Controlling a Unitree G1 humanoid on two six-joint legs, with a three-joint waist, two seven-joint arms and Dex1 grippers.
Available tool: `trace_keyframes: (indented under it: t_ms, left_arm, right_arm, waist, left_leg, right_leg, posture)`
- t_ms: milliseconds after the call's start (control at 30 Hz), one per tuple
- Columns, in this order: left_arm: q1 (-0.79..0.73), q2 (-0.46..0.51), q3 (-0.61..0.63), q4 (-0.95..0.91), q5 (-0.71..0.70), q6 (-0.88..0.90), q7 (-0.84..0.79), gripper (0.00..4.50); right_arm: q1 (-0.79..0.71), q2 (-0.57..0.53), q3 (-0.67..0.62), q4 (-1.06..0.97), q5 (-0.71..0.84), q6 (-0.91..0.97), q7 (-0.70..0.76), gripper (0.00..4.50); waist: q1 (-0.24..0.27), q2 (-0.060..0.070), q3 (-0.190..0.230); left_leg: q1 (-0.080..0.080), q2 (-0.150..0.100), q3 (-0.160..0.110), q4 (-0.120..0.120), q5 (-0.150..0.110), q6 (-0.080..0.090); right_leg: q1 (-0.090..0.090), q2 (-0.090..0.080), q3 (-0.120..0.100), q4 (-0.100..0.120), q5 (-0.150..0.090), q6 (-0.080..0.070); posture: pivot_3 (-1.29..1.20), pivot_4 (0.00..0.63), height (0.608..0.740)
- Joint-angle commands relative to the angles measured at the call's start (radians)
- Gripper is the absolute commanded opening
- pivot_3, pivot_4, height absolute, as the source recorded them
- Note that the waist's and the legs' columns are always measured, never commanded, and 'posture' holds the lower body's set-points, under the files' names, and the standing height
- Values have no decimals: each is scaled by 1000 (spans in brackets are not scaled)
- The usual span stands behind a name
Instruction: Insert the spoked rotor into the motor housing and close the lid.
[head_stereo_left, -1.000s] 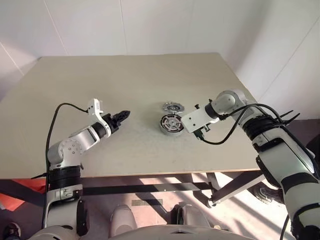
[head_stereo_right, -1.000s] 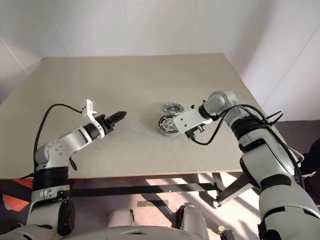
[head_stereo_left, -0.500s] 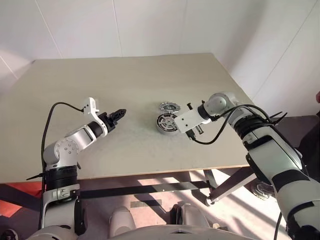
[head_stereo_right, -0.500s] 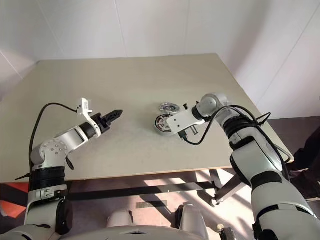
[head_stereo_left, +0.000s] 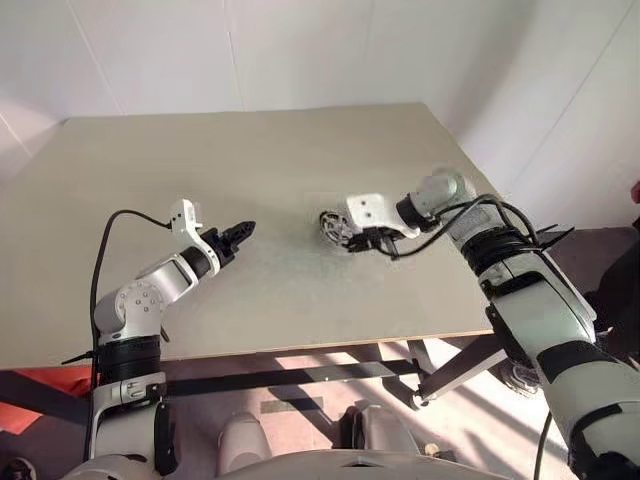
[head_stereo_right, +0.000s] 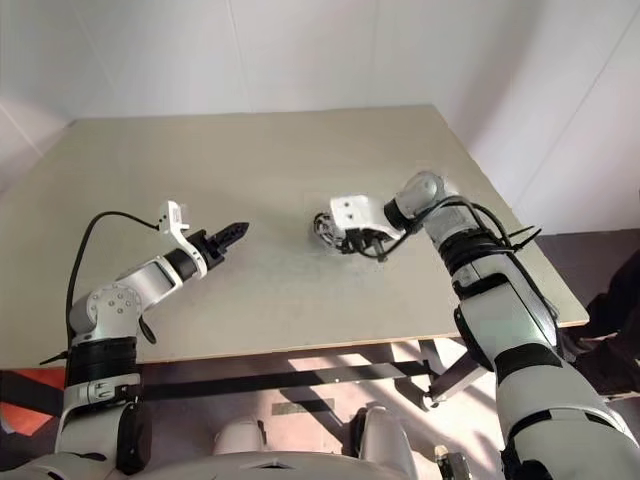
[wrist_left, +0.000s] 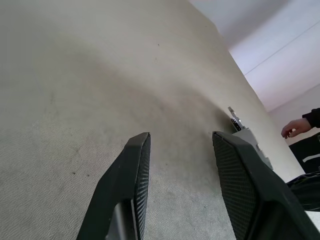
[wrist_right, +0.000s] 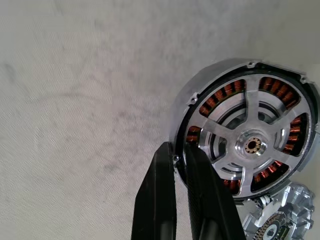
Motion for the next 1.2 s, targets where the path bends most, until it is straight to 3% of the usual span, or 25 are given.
trace_keyframes:
  t_ms: [33, 300, 533, 1067, 1200]
  left_arm:
    - [3, -2, 5, -58, -15, -11, 8, 2092]
    - [53, 21, 44, -143, -33, -7, 35, 2092]
    - [139, 66, 125, -225, -73, -3, 64, 2092]
    - [194, 60, 146, -286, -113, -28, 121, 2092]
    - [172, 67, 139, -268, -109, -32, 126, 2092]
  right_arm:
    - [-58, 32, -80, -186, 103, 250, -11, 167]
    - [-40, 155, -66, -285, 130, 728, -165, 167]
    - [-44, 256, -52, -300, 167, 960, -275, 167]
    - [-68, 390, -42, -71, 169, 950, -441, 167]
    - [-71, 392, -48, -49, 176, 935, -438, 1337]
  waist:
    - [4, 0, 0]
    - [19, 0, 0]
    - [30, 1, 0]
    - [30, 1, 0]
    - [31, 0, 0]
  left_leg:
    - [-1, 2, 0, 0, 0, 0]
    - [3, 3, 0, 0, 0, -2]
    - [5, 3, 0, -1, 1, -4]
    - [7, 3, 0, -2, 1, -6]
    - [7, 3, 0, -1, 1, -6]
  right_leg:
    - [0, 1, -1, 0, 0, 0]
    - [0, 1, -2, -1, 0, 0]
    - [0, 1, -1, 0, 0, 0]
    - [1, 1, -1, 0, -1, 0]
    - [2, 1, -1, 0, -1, 0]
  posture:
    - [0, 0, 740]
    - [0, 0, 740]
    - [0, 0, 740]
    - [0, 0, 740]
    - [0, 0, 740]
